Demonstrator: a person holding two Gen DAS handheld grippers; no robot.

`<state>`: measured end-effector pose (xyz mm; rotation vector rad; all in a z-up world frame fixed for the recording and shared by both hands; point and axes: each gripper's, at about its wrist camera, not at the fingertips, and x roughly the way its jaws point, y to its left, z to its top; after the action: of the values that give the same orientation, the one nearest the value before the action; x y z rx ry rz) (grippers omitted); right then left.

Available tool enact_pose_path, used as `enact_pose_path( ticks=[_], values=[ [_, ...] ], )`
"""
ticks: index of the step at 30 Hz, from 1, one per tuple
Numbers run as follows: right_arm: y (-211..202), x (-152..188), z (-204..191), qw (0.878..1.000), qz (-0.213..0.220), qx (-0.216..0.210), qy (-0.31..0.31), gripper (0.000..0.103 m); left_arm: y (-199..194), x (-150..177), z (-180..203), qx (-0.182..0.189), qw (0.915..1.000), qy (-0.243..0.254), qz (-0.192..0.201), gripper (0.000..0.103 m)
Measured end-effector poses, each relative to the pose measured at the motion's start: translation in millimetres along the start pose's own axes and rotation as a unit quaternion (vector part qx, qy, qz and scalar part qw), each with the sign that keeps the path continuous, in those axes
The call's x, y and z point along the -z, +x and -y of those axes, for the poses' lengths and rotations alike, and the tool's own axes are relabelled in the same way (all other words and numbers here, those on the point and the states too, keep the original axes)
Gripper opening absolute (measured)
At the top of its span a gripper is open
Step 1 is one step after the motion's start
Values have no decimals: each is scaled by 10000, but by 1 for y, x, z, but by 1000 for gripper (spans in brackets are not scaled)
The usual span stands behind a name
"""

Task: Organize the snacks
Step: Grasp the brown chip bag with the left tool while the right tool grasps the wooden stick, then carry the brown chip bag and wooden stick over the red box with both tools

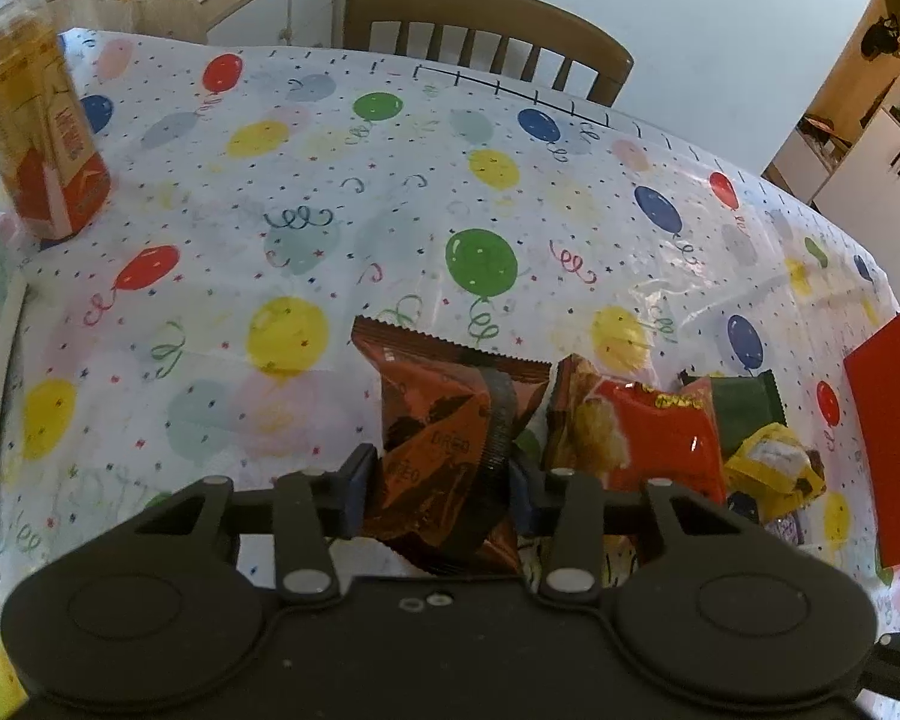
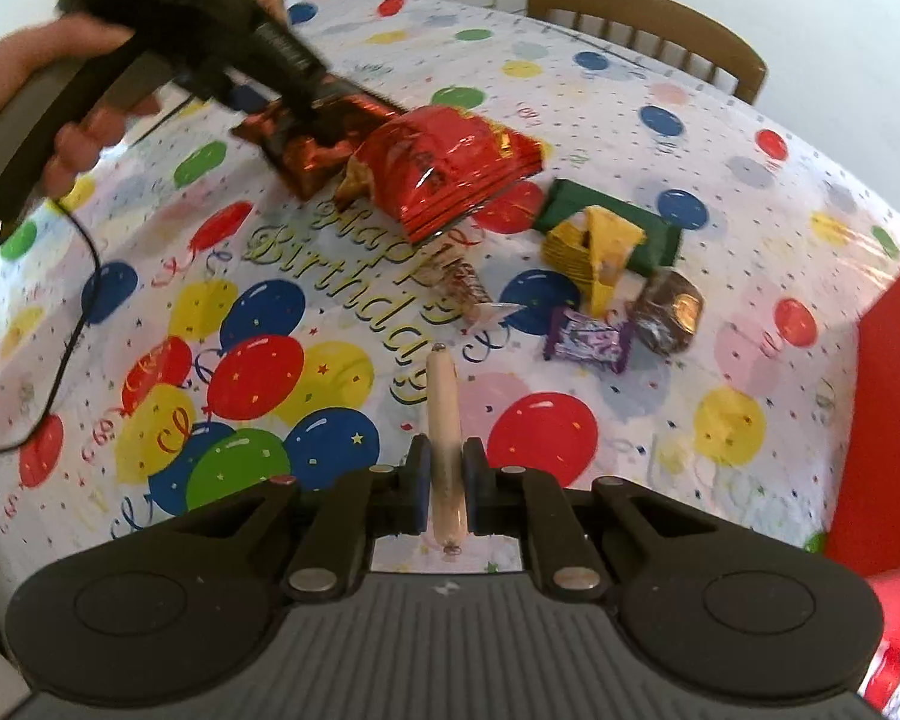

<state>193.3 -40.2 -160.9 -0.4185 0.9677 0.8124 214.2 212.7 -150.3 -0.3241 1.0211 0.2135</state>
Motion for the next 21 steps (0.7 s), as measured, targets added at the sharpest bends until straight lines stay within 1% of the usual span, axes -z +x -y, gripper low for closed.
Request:
enact_pose_path(
  ticks=[4,11,14,17,21],
  values=[
    [-17,3,5,9996,200,39,186,11,-13,5,-5,-26,9999,-100,28,41],
    [-52,4,20,9970,541,120,533,11,-47,10,-5,10,9994,-147,316,41],
    [-68,3,27,9949,700,182,700,11,-63,12,1,-72,9986,-154,507,41],
    [-87,4,35,9920,895,229,865,11,-79,13,9,-7,9977,-153,664,41],
    [-110,6,48,9877,1140,355,1013,11,-99,14,30,155,9965,-44,824,41]
  ],
)
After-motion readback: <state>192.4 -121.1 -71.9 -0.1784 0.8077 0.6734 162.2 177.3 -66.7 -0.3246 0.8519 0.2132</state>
